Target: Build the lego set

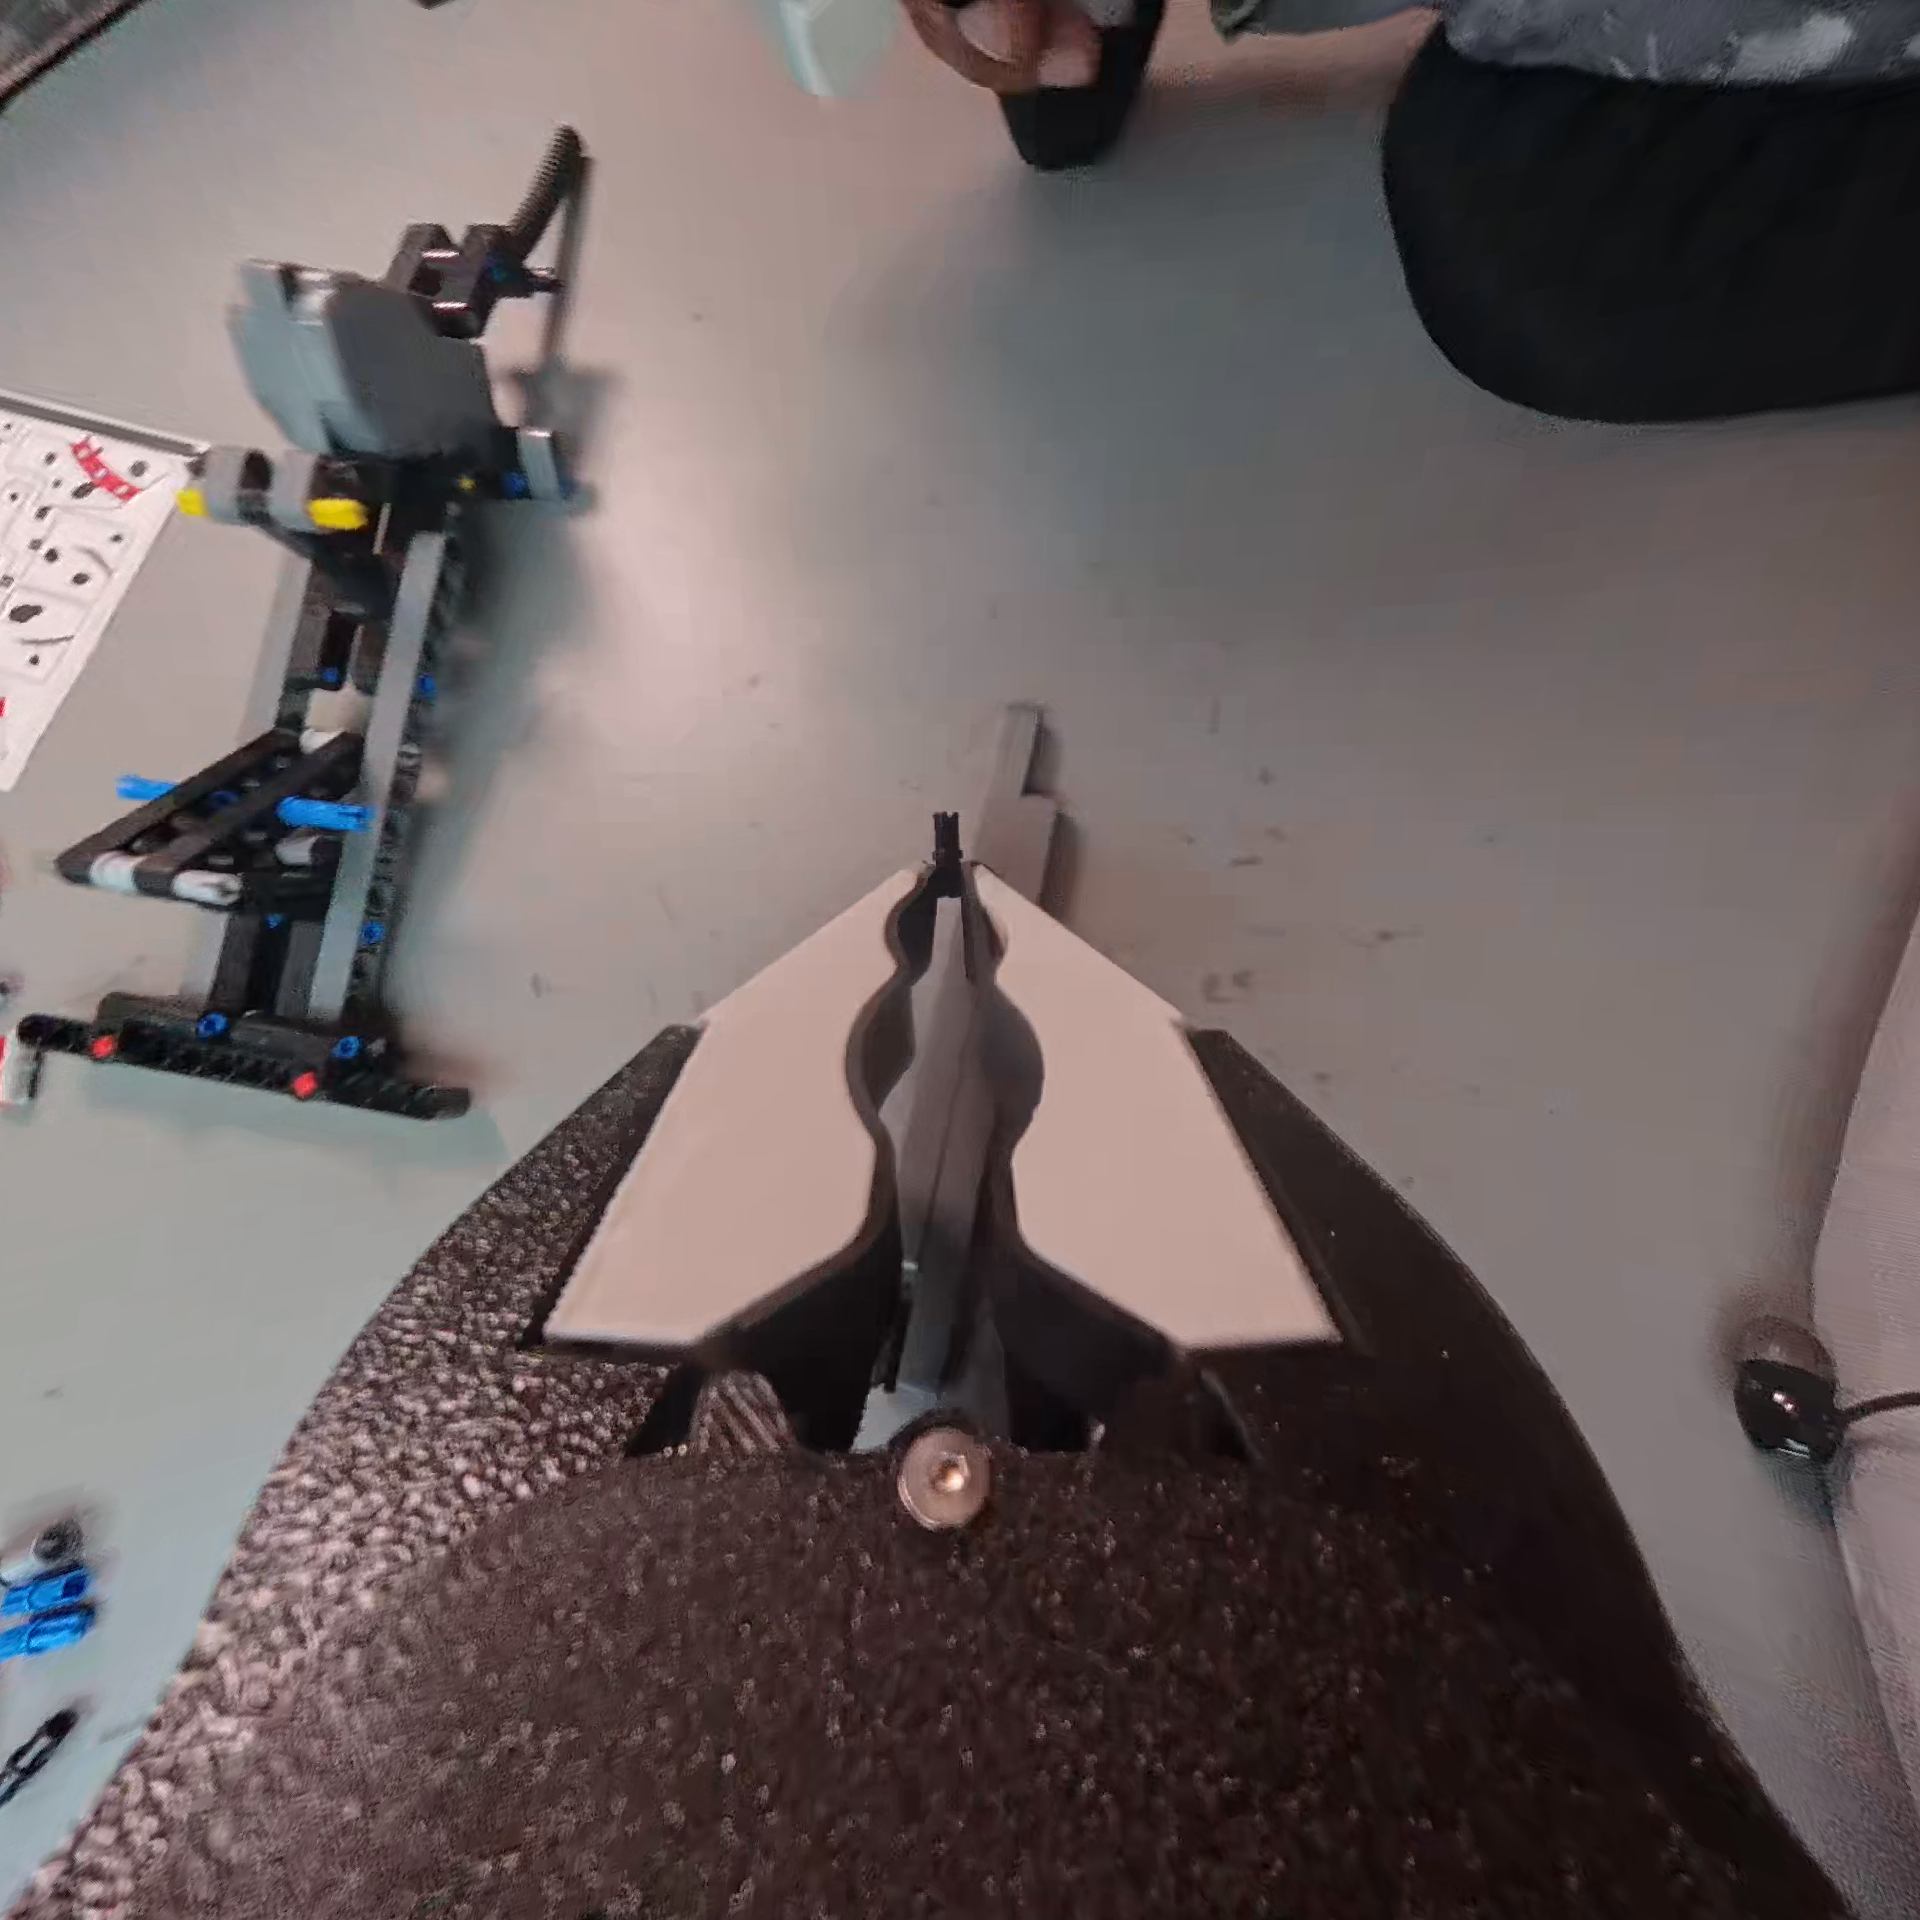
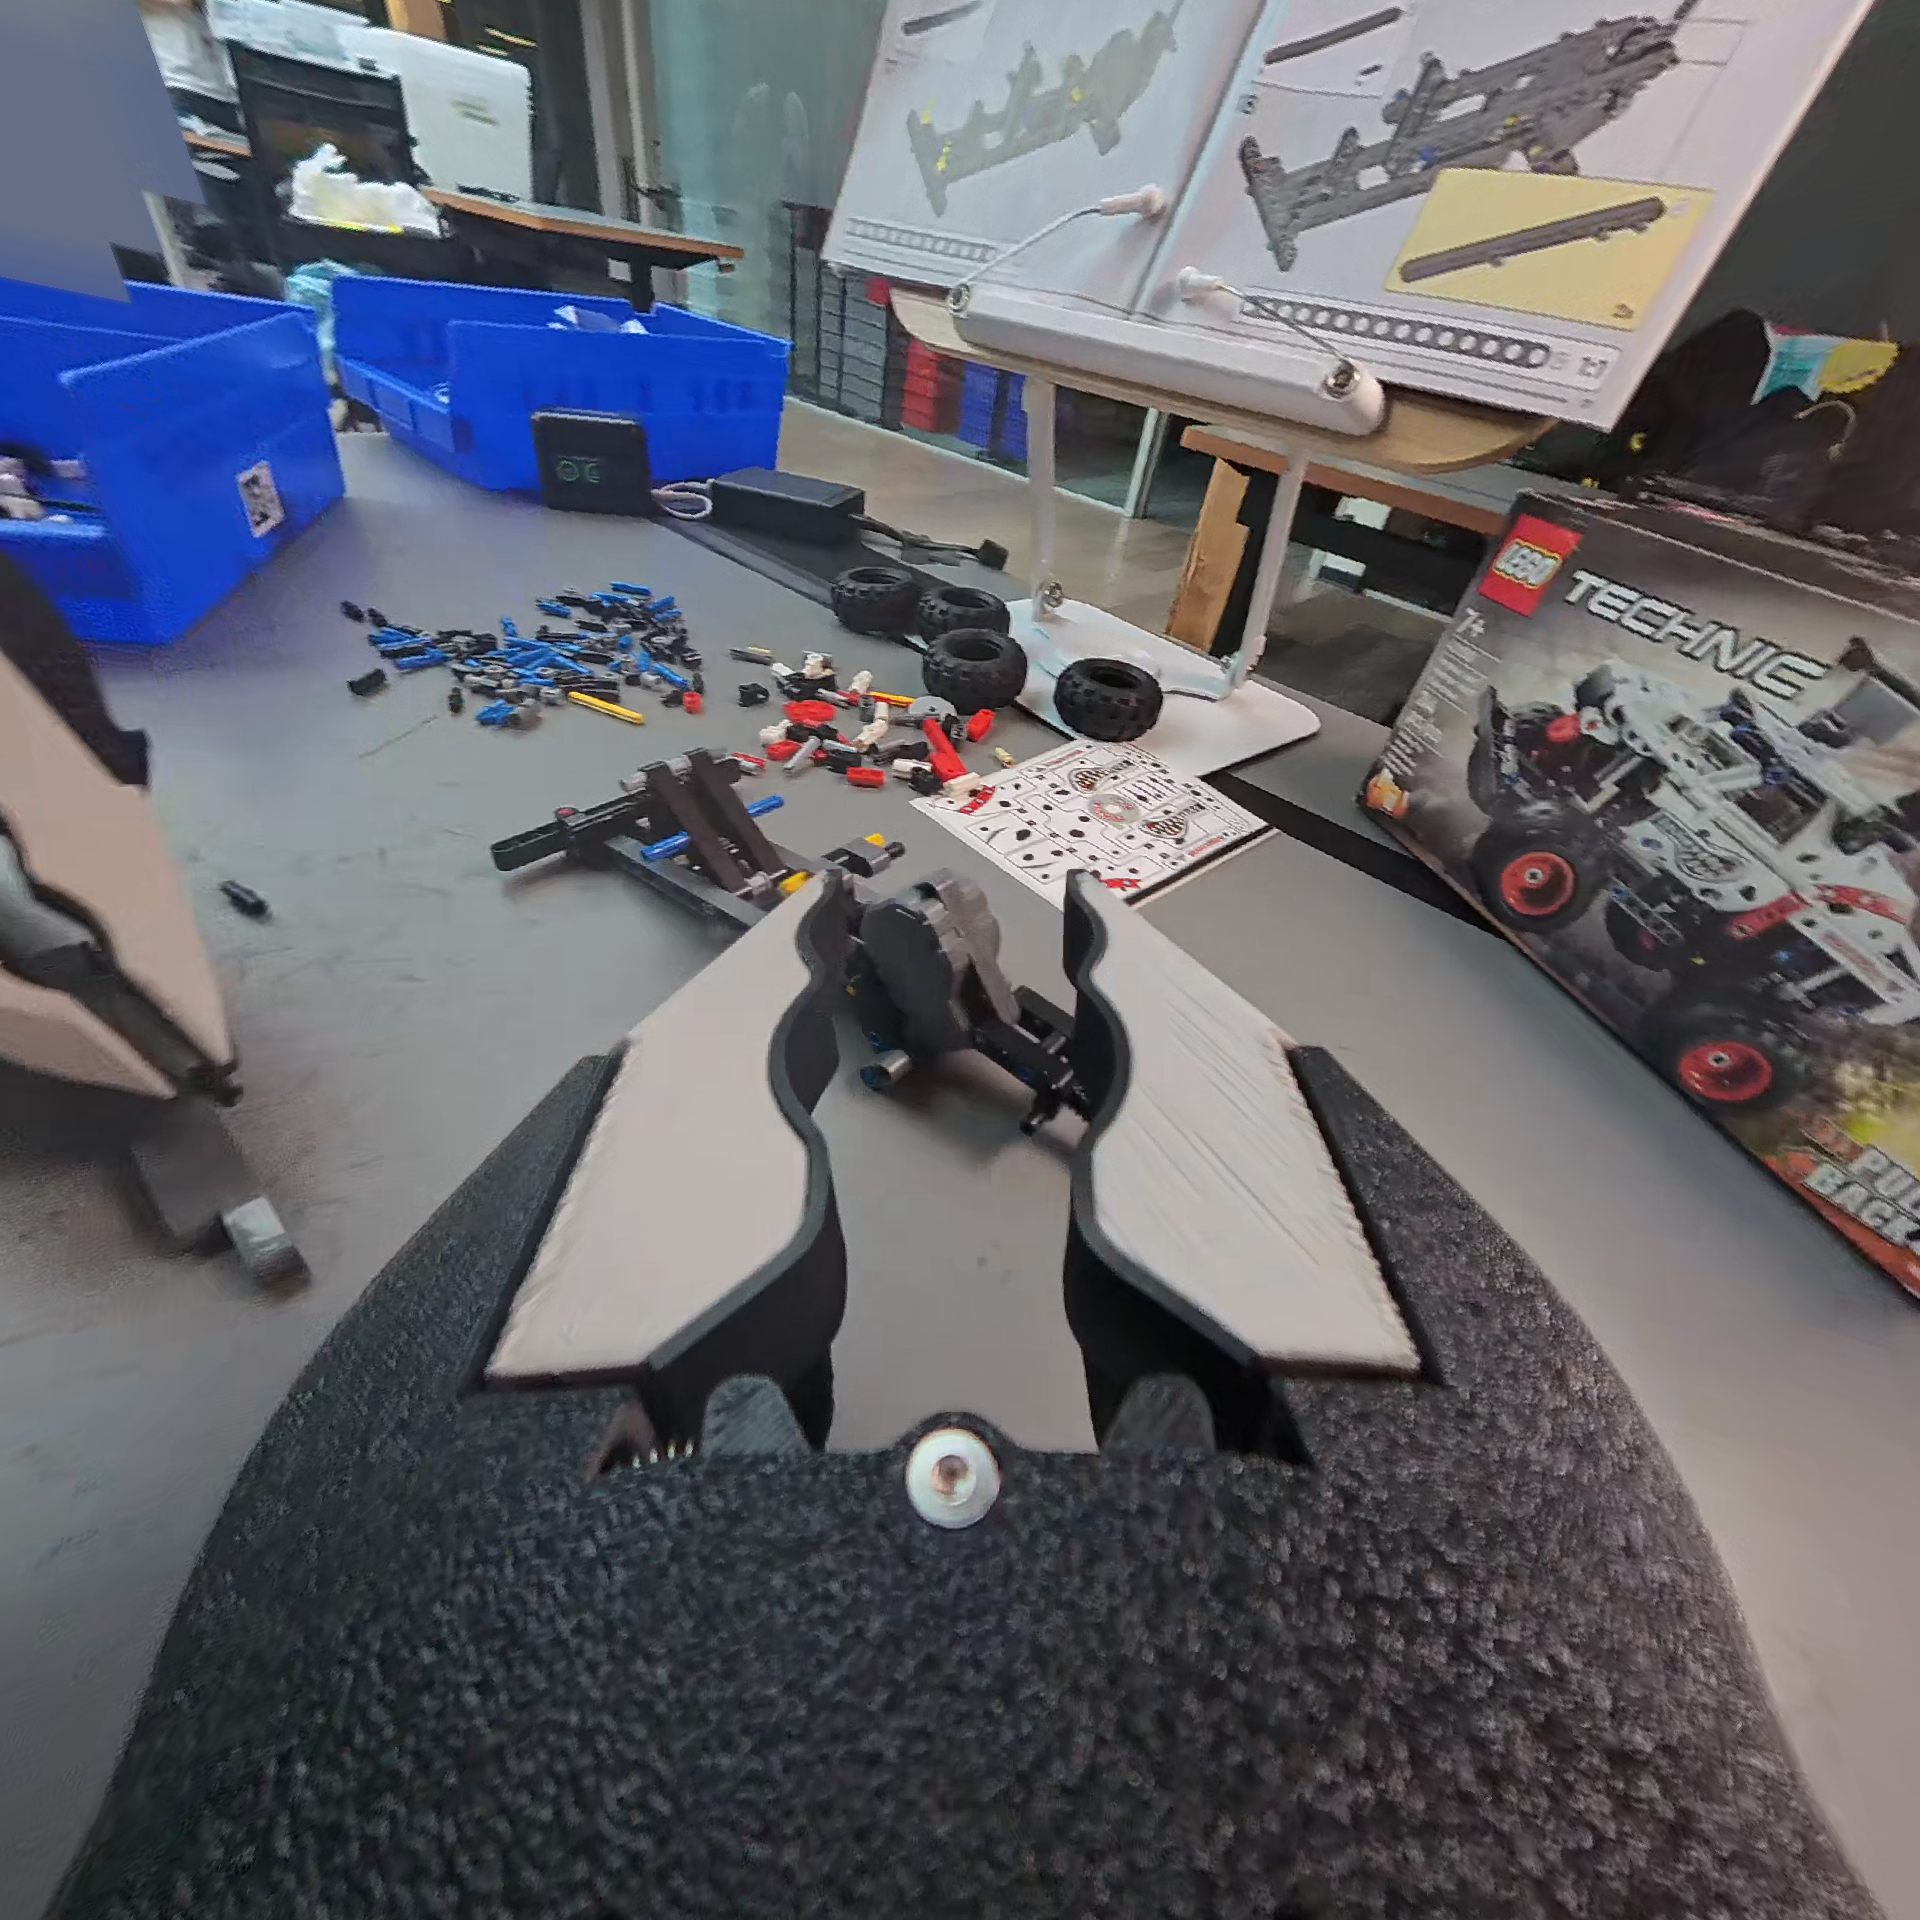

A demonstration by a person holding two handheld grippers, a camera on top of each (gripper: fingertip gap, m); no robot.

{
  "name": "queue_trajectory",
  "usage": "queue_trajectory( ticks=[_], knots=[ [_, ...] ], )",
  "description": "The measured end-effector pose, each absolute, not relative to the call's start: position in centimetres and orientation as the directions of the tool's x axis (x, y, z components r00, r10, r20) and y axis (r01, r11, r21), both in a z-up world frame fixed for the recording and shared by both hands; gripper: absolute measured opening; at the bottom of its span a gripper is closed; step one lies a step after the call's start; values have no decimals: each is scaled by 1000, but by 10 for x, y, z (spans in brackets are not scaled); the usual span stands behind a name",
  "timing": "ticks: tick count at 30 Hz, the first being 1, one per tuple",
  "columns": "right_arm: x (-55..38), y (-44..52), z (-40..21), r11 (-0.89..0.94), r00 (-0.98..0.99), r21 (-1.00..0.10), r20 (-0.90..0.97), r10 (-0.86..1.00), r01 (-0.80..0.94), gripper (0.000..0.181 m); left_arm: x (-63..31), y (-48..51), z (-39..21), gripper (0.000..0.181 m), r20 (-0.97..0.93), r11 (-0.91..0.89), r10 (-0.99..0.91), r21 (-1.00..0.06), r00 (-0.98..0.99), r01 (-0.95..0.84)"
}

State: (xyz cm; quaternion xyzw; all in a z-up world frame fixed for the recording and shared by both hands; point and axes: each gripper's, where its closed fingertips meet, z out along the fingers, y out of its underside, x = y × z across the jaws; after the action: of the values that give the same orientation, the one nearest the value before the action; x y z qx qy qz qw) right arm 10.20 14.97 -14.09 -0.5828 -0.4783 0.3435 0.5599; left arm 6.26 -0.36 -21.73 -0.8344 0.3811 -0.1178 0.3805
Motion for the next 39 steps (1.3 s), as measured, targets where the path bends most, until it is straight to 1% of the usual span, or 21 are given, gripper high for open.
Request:
queue_trajectory(
  ticks=[4, 7, 12, 20, 27, 30, 33, 35, 37, 39],
  knots=[
    [109, 171, -138, 82, 393, -984, 140, 909, 159, 41, 85, -20, -223, 6, -155, -330, -788, -710, 595, -622],
    [108, 177, -139, 81, 414, -982, 147, 898, 174, 41, 90, -23, -221, 6, -175, -293, -805, -714, 567, -636],
    [100, 169, -144, 120, 385, -969, 197, 902, 214, 41, 85, -21, -224, 6, -171, -302, -798, -716, 578, -629],
    [91, 142, -142, 149, 298, -967, 207, 932, 206, 41, 82, -11, -228, 6, -196, -319, -769, -707, 608, -632],
    [88, 121, -133, 207, 249, -958, 254, 935, 199, 40, 78, -10, -229, 6, -115, -385, -772, -698, 625, -604],
    [91, 118, -124, 229, 248, -956, 270, 930, 182, 40, 80, -10, -223, 6, -108, -376, -778, -710, 619, -595],
    [95, 115, -116, 237, 248, -958, 272, 930, 164, 40, 81, -10, -222, 7, -47, -410, -776, -720, 629, -560],
    [96, 112, -113, 250, 246, -954, 285, 926, 163, 40, 82, -14, -223, 22, -20, -414, -789, -721, 614, -556],
    [97, 109, -109, 268, 248, -950, 301, 921, 158, 40, 74, -11, -214, 27, -20, -407, -783, -739, 621, -537],
    [99, 106, -104, 280, 246, -948, 310, 918, 149, 40, 48, 2, -184, 32, -33, -404, -744, -773, 668, -489]
  ],
)
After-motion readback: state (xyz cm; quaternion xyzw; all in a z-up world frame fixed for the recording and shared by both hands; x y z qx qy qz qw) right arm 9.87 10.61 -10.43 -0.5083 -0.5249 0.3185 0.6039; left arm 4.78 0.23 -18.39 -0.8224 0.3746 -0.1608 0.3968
